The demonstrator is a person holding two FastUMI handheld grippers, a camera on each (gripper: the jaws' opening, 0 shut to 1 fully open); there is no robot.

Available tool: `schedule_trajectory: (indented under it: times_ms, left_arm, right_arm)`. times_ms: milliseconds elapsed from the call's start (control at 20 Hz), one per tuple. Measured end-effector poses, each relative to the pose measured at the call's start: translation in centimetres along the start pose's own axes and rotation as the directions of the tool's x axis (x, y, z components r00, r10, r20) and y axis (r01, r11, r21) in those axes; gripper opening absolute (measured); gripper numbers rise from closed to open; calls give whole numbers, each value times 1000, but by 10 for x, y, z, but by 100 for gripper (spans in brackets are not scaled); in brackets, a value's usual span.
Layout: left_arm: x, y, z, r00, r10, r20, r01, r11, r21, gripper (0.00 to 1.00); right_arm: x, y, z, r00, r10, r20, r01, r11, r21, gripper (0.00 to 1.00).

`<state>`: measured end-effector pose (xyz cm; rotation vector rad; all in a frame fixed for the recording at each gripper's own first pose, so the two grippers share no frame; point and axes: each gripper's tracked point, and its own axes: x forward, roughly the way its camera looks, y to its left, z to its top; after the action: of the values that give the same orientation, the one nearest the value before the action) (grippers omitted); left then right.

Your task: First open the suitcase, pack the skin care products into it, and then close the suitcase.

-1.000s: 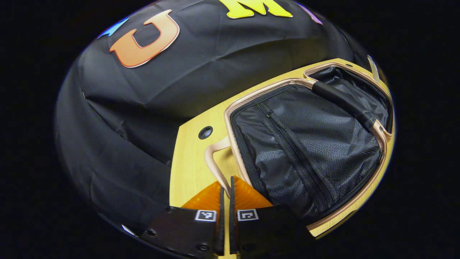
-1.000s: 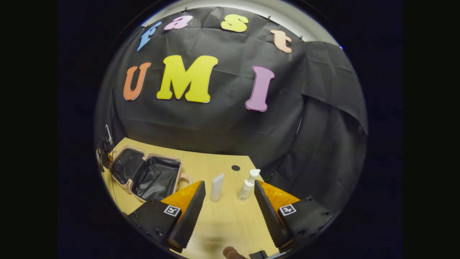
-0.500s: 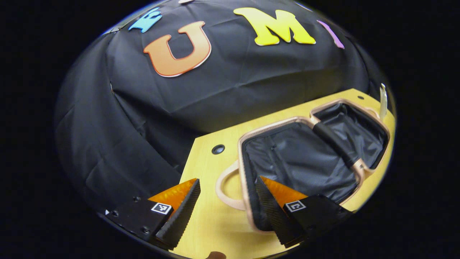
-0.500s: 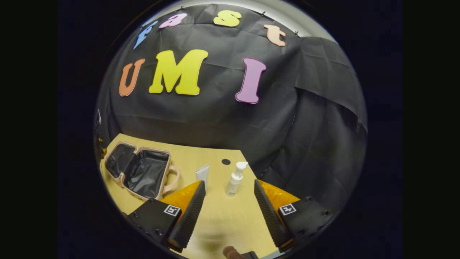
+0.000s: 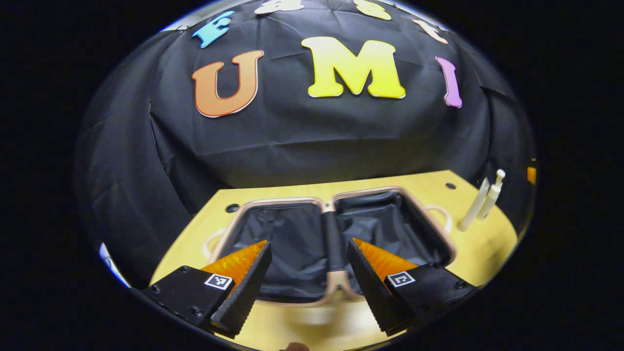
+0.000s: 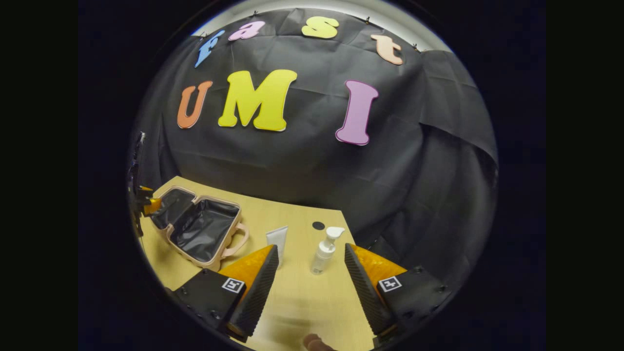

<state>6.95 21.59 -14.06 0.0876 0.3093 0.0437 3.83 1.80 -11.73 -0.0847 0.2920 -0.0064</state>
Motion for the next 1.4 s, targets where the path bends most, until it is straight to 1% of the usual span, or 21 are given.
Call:
schedule_trajectory:
  times_ms: [100,200,300,400,550,700,900,950,1000,1050,1100,1200,1250,1300,1350,1400]
  left_arm:
    - [0,-48,-5,999,-48,-11,48,998,-31,99]
    - [2,-95,-13,995,-96,-30,96,995,-17,99]
    - [6,-142,-13,986,-166,-34,166,986,1,99]
    - [8,-196,-16,964,-263,-42,263,965,-11,99]
    - [15,-264,-23,929,-364,-68,365,931,4,99]
    - [37,-326,-25,882,-462,-91,464,886,-2,99]
    - [82,-376,-43,854,-500,-145,505,863,-1,99]
    - [94,-384,-45,852,-504,-145,511,860,11,99]
    - [108,-387,-48,855,-499,-143,508,861,31,99]
    - [119,-389,-51,861,-486,-146,498,866,54,95]
    - [128,-394,-55,860,-486,-155,500,864,63,88]
    - [139,-403,-56,857,-493,-147,506,860,62,84]
    - [143,-406,-54,860,-491,-137,503,862,62,73]
    - [146,-407,-55,863,-487,-138,499,864,73,65]
    - [147,-409,-58,862,-486,-147,500,862,85,62]
    - [148,-409,-59,865,-480,-147,495,863,97,54]
  right_arm:
    - [6,-8,-5,1000,22,-9,-22,1000,0,81]
    - [11,-19,-14,999,28,-24,-28,1000,-11,81]
    - [16,-30,-20,998,44,-37,-45,999,-7,81]
    - [22,-44,-28,998,47,-51,-48,999,-14,81]
    - [32,-64,-41,995,49,-89,-50,999,-12,82]
    - [39,-81,-48,993,47,-107,-49,999,-17,81]
    - [51,-99,-64,989,47,-139,-53,998,-36,81]
    - [55,-102,-67,988,51,-145,-56,998,-32,81]
    - [58,-104,-70,987,51,-153,-57,998,-29,82]
    - [60,-106,-74,985,55,-162,-60,998,-26,82]
    - [63,-108,-77,984,57,-169,-62,998,-26,81]
    - [73,-110,-81,982,63,-179,-68,997,-26,81]
    - [77,-109,-81,982,65,-180,-71,997,-29,82]
    - [80,-109,-83,981,68,-180,-75,997,-33,82]
    - [82,-108,-85,981,73,-181,-81,996,-38,82]
    - [86,-106,-86,980,81,-183,-89,995,-38,81]
